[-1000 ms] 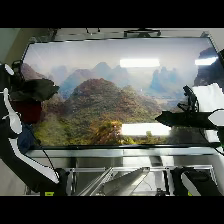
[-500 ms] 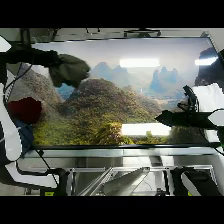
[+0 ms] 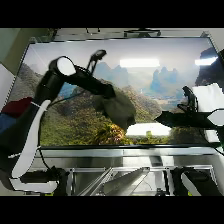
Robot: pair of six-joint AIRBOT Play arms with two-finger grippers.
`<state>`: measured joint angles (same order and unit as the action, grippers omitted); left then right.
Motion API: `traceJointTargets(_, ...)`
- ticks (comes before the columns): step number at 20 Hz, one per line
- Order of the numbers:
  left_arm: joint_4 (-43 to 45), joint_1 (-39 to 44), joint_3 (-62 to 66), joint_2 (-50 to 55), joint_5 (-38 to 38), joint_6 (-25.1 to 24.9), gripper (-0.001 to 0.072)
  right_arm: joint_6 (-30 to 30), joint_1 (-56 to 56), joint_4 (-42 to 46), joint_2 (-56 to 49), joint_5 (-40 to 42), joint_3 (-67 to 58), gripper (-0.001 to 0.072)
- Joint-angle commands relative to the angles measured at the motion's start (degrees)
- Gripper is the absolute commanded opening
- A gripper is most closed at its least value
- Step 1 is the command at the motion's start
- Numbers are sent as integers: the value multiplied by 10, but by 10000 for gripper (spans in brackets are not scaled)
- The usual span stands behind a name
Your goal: Fold the shirts.
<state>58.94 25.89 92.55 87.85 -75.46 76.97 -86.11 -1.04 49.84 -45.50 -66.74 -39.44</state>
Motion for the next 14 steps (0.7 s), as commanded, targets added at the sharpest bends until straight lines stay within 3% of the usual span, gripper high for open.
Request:
traceJointTargets(1,27,33,-13,17,9,5,720,22,-9,0,-6,-1,-4,351)
traceJointTargets(2,47,24,5,17,-9,6,719,35,-17,0,-11,-1,-9,391)
traceJointTargets(8,90,-84,75,16,-147,42,718,111,-57,-18,-103,14,-40,393)
traceJointTargets(10,89,-117,23,9,-131,41,718,160,-56,-51,-155,31,-40,393)
traceJointTargets(14,83,-161,-121,8,-13,29,716,260,-56,-180,-273,49,-40,393)
